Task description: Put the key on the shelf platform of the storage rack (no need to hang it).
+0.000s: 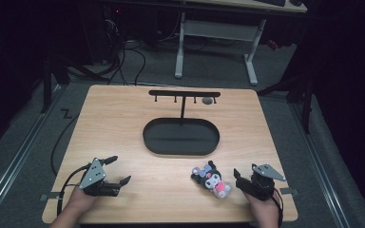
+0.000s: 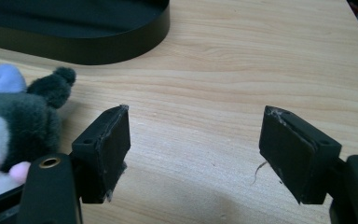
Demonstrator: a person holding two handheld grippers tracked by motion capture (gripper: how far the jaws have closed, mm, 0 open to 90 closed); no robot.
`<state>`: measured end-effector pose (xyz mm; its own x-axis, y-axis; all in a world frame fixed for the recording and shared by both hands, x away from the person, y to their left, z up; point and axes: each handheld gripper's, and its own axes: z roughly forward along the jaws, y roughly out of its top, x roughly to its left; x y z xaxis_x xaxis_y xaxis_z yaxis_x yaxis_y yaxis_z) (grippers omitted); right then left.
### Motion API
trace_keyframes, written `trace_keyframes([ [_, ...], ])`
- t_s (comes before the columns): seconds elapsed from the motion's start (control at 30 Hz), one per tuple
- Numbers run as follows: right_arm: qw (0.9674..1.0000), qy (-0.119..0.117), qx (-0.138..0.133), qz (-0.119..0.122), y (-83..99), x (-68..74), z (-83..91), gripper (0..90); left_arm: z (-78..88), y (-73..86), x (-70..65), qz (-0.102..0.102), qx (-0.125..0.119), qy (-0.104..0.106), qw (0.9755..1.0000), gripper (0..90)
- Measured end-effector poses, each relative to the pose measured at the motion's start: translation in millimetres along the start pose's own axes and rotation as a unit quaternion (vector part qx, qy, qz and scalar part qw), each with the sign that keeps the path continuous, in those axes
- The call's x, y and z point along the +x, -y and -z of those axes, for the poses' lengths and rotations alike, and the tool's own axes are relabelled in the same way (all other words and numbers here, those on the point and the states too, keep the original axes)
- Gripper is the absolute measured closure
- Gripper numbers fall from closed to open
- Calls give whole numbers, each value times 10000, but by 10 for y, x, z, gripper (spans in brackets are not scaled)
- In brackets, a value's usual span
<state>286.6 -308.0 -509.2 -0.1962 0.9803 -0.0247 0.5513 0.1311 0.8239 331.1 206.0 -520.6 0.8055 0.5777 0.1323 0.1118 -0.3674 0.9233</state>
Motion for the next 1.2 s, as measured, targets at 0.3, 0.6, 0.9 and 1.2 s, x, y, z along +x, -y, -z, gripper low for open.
trace_keyframes([
  [0.3, 9998, -35, -155, -84, 3, -16, 22, 242, -7, -3, 5, 11, 12, -8, 10000, 154],
  [0.6, 9995, -20, -223, -229, 1, -76, 59, 231, -7, -4, 6, 18, 20, -24, 10000, 154],
  [0.9, 9996, -74, -192, -177, -4, -84, 51, 249, -9, -3, 11, 43, 11, -36, 10000, 154],
  [1.2, 9999, 18, 146, 46, -86, -55, 35, 199, -18, -5, 70, 210, -20, 11, 9998, 154],
])
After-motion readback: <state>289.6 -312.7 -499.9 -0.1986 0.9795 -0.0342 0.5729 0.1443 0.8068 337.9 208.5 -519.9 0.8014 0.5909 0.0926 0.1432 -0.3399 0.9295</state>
